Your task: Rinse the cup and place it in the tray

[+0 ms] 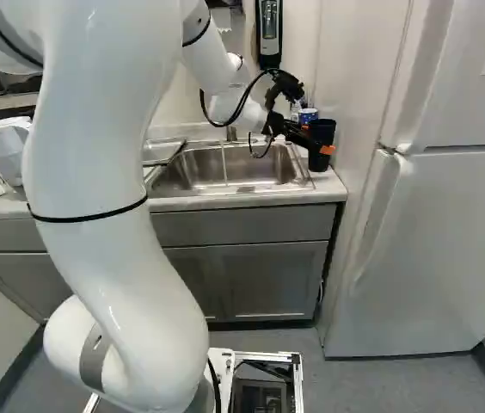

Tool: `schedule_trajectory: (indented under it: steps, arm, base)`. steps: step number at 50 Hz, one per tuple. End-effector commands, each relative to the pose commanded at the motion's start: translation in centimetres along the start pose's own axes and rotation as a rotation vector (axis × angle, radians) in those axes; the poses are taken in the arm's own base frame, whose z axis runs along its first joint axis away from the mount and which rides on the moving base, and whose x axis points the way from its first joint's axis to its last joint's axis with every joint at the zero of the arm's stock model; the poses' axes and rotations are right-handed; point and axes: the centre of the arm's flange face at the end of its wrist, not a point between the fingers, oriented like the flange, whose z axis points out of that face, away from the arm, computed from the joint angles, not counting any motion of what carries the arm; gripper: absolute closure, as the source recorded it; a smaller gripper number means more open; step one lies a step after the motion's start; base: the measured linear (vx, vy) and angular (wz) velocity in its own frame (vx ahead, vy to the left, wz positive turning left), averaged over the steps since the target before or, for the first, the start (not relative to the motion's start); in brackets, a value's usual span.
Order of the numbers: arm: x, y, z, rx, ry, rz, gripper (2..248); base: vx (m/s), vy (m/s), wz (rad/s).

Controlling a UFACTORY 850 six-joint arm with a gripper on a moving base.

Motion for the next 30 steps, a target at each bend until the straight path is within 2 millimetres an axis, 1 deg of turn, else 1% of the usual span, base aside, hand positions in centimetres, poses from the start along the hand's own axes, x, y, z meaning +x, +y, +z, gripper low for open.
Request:
schedule_trajectory:
  steps: [12,13,17,18,22,23,27,28,30]
  arm:
    - [0.00,0.00,0.00,0.000,0.000,0.000,3]
    - [0.00,0.00,0.00,0.000,0.000,0.000,28]
    - [0.00,0.00,0.00,0.000,0.000,0.000,28]
    - [0.00,0.00,0.00,0.000,0.000,0.000,66]
    - [0.00,0.00,0.00,0.000,0.000,0.000,66]
    - [0.00,0.00,0.00,0.000,0.000,0.000,104]
    - [0.00,0.00,0.00,0.000,0.000,0.000,104]
    - [0.00,0.00,0.00,0.000,0.000,0.000,126]
    - [0.00,0.00,0.00,0.000,0.000,0.000,126]
  base:
    - [0.000,0.000,0.000]
    - [0.000,0.000,0.000]
    - [0.000,0.000,0.000]
    - [0.000,0.000,0.000]
    - [0.000,0.000,0.000]
    - [0.000,0.000,0.000]
    - [0.000,0.000,0.000]
    - [0.000,0.000,0.000]
    - [0.000,0.000,0.000]
